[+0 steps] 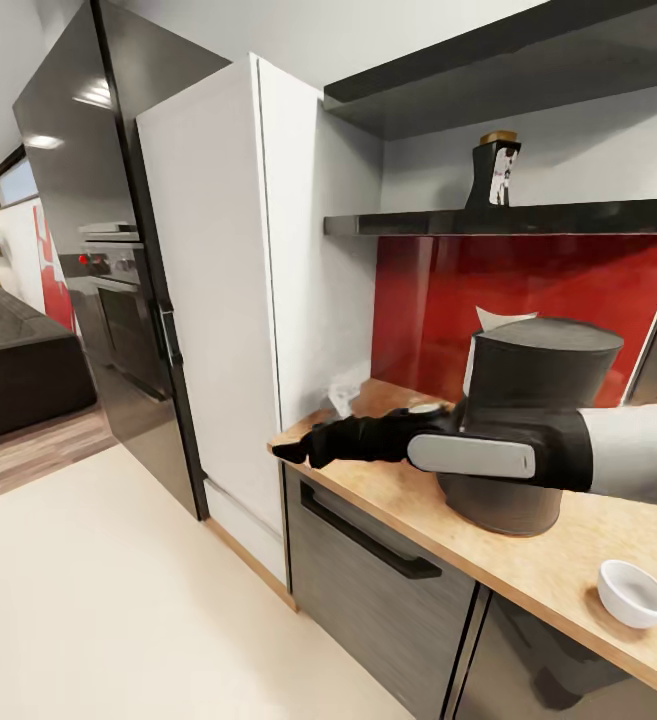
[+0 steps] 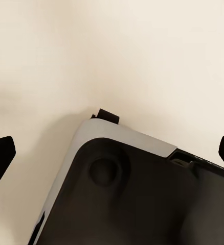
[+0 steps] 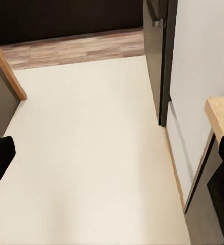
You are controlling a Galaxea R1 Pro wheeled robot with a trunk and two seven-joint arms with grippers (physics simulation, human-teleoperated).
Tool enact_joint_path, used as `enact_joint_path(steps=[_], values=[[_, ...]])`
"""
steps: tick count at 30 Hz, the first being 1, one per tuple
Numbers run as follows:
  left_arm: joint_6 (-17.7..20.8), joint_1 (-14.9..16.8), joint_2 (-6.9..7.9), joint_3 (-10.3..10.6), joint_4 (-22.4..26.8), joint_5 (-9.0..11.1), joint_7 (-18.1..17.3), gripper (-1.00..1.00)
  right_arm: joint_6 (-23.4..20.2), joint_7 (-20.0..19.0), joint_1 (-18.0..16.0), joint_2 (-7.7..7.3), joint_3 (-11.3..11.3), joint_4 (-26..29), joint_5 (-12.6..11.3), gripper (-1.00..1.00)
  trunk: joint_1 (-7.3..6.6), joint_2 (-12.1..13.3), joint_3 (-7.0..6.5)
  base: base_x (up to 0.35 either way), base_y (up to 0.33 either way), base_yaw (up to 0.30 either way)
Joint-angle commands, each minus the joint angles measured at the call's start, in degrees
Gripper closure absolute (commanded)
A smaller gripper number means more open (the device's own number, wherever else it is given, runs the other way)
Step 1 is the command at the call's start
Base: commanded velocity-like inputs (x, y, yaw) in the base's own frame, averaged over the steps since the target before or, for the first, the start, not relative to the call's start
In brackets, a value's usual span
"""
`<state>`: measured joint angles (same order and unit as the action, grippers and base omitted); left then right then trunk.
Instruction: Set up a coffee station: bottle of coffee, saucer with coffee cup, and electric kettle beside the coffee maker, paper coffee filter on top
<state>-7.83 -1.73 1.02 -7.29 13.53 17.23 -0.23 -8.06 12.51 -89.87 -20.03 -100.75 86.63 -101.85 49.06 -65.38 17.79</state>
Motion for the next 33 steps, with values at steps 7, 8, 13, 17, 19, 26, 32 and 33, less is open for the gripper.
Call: enact_joint_path(steps=[7,8,13,17,19,26,32,33], values=[[-0.04,-0.03,-0.03,-0.01,0.1,0.35,-0.01,-1.0,11.24,2.25,14.7,0.01,-0.43,-0.11,10.55,-1.0,0.0,-0.05,0.06,0.0,0.0,0.0],[-0.02,-0.03,-0.04,-0.01,0.1,0.35,-0.02,-1.0,12.25,3.76,17.57,0.04,-0.46,-0.27,11.91,-1.0,0.0,-0.05,0.06,0.0,0.0,0.0],[-0.05,-0.03,-0.01,0.01,0.12,0.38,-0.04,-1.0,15.86,9.67,25.52,0.05,-0.5,-1.04,14.46,-1.0,0.0,-0.05,0.06,0.0,0.0,0.0],[-0.07,-0.03,0.02,-0.1,0.17,0.42,-0.1,-1.0,21.19,10.94,30.37,-0.01,-2.13,-3.74,15.38,-1.0,0.0,-0.05,0.06,0.0,0.0,0.0],[-0.07,-0.03,0.03,-0.14,0.18,0.43,-0.15,-1.0,23.49,11.18,32.88,-0.03,-4.25,-5.65,16.48,-1.0,0.0,-0.05,0.06,0.0,0.0,0.0],[-0.08,-0.02,0.04,-0.1,0.26,0.52,-0.21,-1.0,28.98,11.23,46.41,-0.01,-7.18,-15.91,17.95,-1.0,0.0,-0.05,0.06,0.0,0.0,0.0],[-0.01,-0.03,0.04,0.18,0.68,0.57,-0.2,-1.0,29.26,5.4,54.62,0.28,-7.31,-27.75,17.58,-1.0,0.0,-0.05,0.06,0.0,0.0,0.0],[0.0,-0.03,0.04,0.21,0.81,0.58,-0.18,-1.0,29.26,3.47,55.74,0.33,-7.32,-29.8,17.51,-1.0,0.0,-0.05,0.06,0.0,0.0,0.0]])
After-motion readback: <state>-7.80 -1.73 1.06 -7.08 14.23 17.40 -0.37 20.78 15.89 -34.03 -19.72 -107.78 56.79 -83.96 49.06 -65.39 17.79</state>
